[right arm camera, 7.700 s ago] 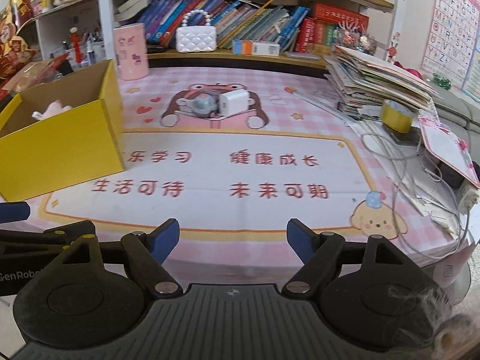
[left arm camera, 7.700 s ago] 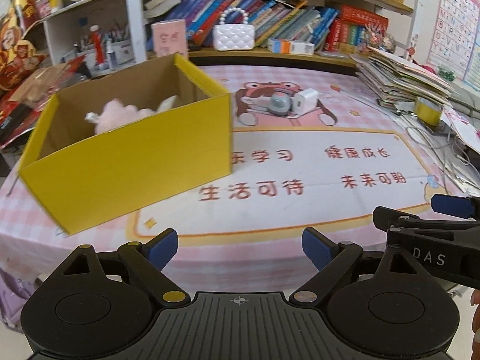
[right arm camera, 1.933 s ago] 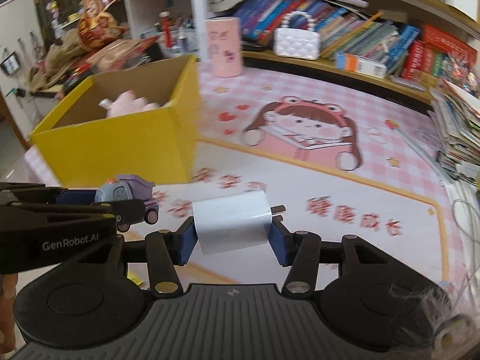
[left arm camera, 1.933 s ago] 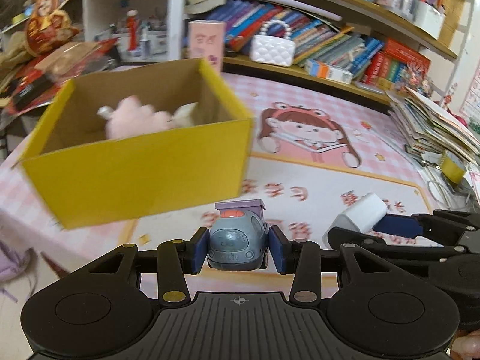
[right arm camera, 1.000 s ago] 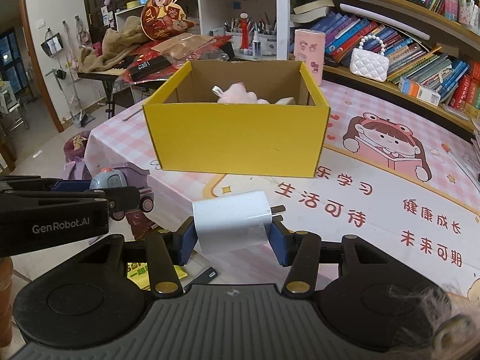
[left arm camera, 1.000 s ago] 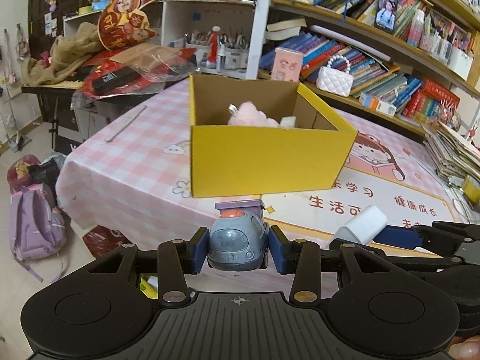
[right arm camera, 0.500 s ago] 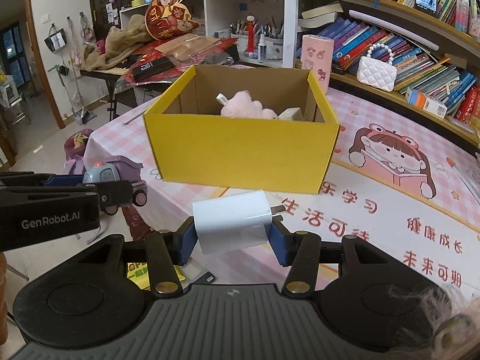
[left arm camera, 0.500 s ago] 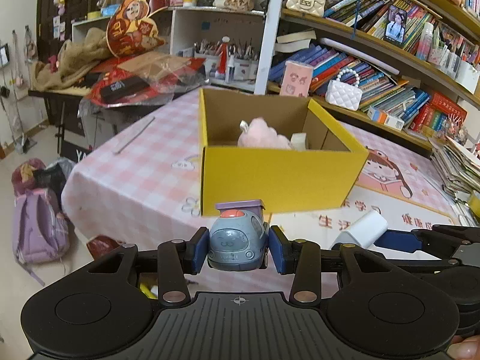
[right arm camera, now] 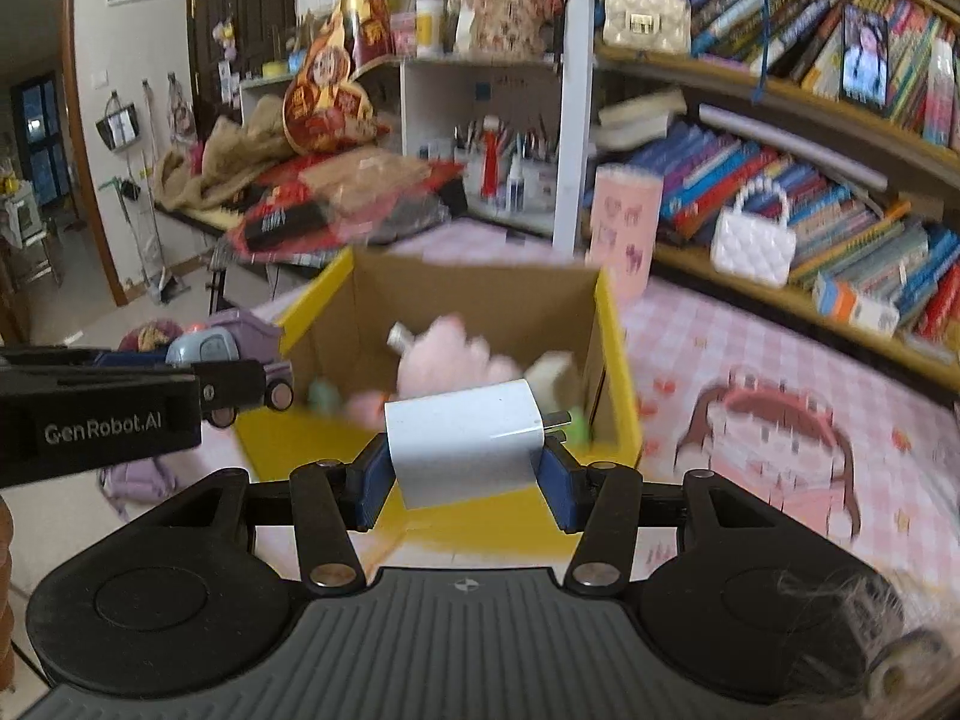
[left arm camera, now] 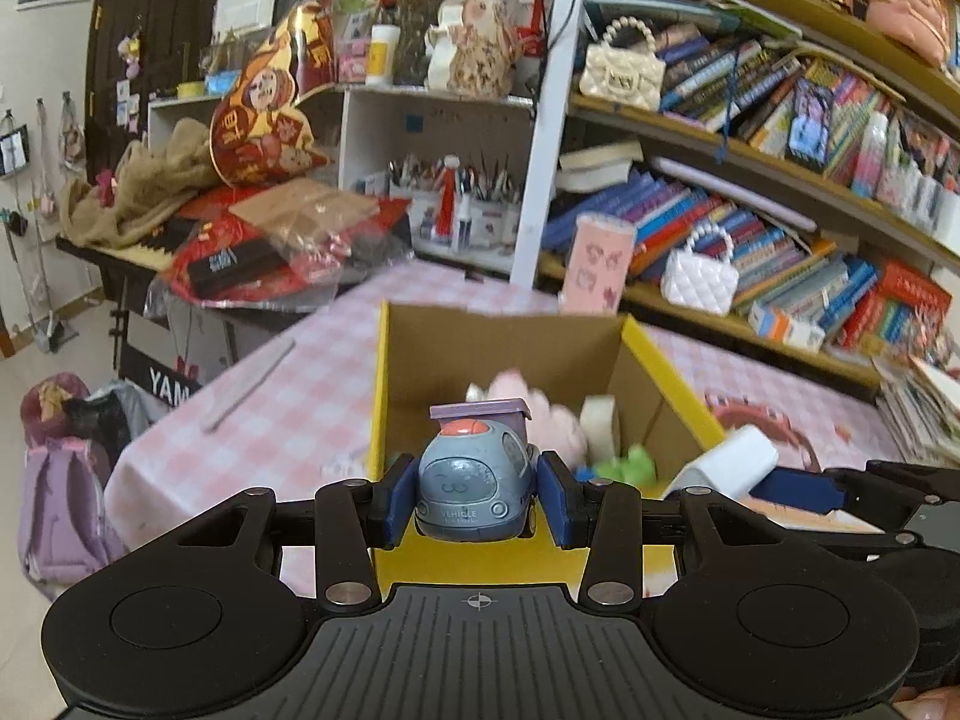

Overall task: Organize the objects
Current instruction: 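Lower into the box and open both tools to release car and charger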

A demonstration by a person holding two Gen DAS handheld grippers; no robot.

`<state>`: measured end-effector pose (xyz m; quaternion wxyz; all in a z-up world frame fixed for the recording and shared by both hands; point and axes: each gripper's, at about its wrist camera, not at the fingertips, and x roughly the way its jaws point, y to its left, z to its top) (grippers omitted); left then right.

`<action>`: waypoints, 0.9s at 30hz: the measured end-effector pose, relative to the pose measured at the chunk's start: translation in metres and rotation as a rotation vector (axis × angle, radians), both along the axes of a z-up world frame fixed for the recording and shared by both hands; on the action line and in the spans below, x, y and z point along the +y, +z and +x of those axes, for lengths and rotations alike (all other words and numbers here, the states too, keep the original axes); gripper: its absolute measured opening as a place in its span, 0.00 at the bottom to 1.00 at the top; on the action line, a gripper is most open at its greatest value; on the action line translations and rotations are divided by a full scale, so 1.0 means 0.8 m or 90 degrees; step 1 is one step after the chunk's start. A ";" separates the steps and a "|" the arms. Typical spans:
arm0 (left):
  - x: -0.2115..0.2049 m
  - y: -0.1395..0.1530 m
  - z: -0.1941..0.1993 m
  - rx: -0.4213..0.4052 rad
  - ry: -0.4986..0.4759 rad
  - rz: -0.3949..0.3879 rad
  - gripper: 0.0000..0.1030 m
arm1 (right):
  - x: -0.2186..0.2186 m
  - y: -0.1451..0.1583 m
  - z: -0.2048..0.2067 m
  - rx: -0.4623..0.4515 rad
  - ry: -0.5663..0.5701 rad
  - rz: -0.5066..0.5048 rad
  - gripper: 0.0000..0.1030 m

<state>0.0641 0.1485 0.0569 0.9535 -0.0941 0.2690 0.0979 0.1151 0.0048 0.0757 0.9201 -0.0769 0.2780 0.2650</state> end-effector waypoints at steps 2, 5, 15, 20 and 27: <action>0.002 0.005 0.016 -0.008 0.007 0.004 0.40 | 0.004 0.007 0.019 -0.022 0.001 0.005 0.48; 0.003 0.002 0.043 -0.005 0.017 0.017 0.40 | 0.015 0.006 0.051 -0.040 0.010 -0.006 0.48; 0.005 -0.046 0.110 0.123 0.005 0.053 0.40 | 0.044 -0.062 0.128 0.072 0.041 -0.066 0.48; 0.009 -0.060 0.122 0.168 0.000 0.063 0.37 | 0.046 -0.071 0.131 0.079 0.047 -0.063 0.49; 0.010 -0.053 0.115 0.146 -0.009 0.074 0.55 | 0.027 -0.044 0.095 0.014 0.031 -0.048 0.61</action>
